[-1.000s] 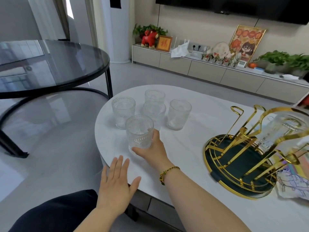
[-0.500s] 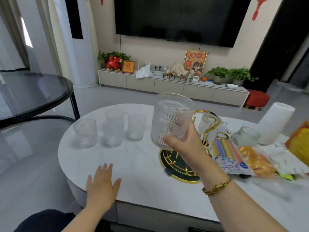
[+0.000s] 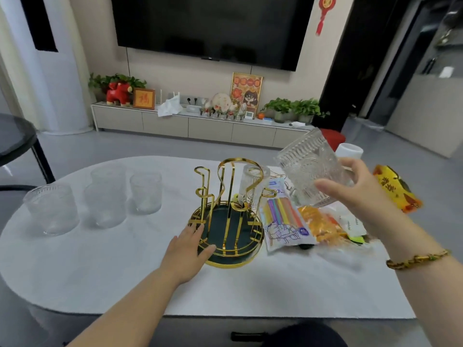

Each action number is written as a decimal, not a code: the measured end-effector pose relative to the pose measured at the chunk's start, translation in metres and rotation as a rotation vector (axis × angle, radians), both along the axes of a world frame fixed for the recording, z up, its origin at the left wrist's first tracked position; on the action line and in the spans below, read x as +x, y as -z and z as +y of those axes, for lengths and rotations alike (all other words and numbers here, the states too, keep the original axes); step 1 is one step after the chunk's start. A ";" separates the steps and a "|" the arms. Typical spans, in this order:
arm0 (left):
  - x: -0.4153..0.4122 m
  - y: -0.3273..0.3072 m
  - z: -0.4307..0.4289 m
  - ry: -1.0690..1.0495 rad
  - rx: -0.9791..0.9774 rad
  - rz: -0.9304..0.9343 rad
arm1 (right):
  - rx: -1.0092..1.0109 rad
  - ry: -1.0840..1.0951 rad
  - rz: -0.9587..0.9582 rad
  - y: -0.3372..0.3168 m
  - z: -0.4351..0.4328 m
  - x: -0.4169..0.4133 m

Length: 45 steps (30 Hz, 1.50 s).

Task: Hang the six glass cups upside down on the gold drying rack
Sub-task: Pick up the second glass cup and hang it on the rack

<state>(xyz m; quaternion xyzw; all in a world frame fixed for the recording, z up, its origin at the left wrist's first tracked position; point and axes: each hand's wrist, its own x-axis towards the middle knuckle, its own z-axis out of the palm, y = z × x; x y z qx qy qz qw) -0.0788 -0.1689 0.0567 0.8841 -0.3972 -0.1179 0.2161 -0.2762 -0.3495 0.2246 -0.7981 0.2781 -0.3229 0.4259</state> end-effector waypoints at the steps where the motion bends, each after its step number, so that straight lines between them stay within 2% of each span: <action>1: 0.000 0.003 -0.004 0.000 0.000 0.015 | 0.004 0.015 0.015 -0.001 -0.004 -0.001; 7: 0.000 0.026 -0.011 -0.011 -0.033 -0.021 | 0.060 0.011 0.094 -0.002 -0.019 -0.001; 12: 0.000 0.036 -0.009 -0.003 -0.084 -0.071 | -0.046 -0.011 0.243 -0.005 -0.028 0.013; 16: 0.004 0.044 -0.003 0.030 -0.088 -0.094 | -0.287 -0.029 0.414 -0.005 -0.023 0.028; 28: 0.009 0.049 0.001 0.049 -0.096 -0.113 | -0.433 -0.170 0.525 0.013 -0.019 0.081; 45: 0.007 0.045 0.001 0.062 -0.036 -0.134 | -0.354 -0.210 0.614 0.053 -0.018 0.095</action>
